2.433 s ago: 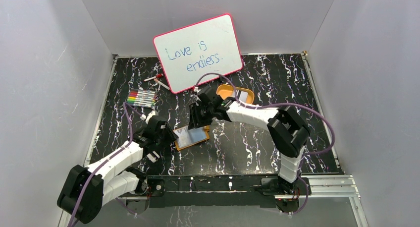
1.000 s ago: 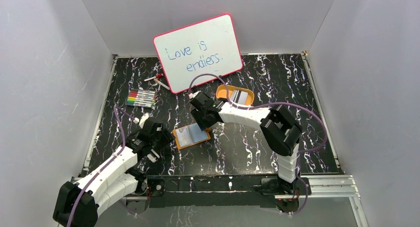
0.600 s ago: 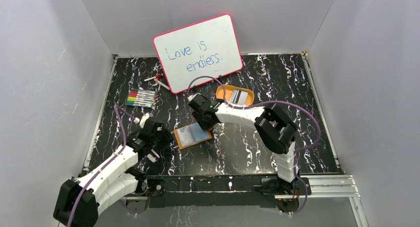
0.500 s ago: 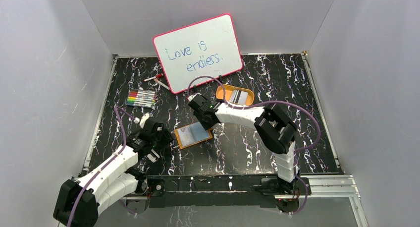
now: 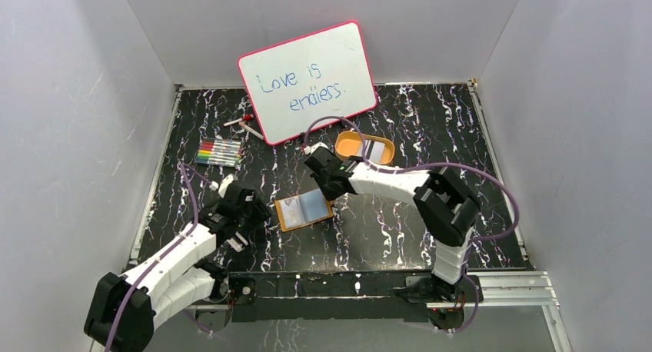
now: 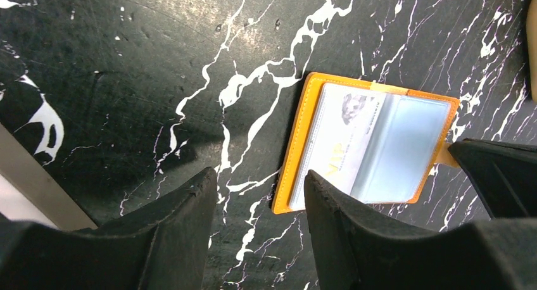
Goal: Put the credit cards into the card holder
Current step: Close the card holder at the center of the board.
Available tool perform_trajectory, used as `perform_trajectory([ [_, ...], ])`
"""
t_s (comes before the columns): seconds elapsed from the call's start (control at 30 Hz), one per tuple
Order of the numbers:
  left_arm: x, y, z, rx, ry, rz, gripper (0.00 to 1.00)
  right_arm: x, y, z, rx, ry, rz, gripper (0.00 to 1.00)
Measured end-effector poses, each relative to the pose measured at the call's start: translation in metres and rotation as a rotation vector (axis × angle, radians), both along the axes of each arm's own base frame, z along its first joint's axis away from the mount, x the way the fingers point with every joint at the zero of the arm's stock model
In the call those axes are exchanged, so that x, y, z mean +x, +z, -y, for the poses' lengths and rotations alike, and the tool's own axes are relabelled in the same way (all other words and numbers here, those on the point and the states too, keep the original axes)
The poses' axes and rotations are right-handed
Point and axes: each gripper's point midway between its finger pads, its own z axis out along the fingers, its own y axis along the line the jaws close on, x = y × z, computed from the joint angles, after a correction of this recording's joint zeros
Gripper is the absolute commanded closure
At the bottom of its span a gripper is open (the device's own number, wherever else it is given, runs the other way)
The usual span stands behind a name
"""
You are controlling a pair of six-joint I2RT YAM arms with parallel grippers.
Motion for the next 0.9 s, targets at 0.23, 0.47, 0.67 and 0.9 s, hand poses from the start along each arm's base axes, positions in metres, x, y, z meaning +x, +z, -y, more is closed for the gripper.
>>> perform_trajectory([
  [0.23, 0.006, -0.003, 0.014, -0.048, -0.034, -0.002, 0.50, -0.009, 0.012, 0.012, 0.189, -0.082, -0.082, 0.93],
  [0.47, 0.012, -0.015, 0.035, -0.104, -0.103, -0.032, 0.52, -0.029, 0.006, 0.021, 0.282, -0.120, -0.169, 0.92],
  [0.67, 0.022, -0.015, 0.057, -0.179, -0.171, -0.016, 0.54, -0.047, 0.005, 0.021, 0.379, -0.122, -0.238, 0.93],
  [0.9, 0.023, -0.013, 0.069, -0.232, -0.219, 0.006, 0.58, -0.054, 0.019, 0.013, 0.537, -0.128, -0.280, 0.92],
])
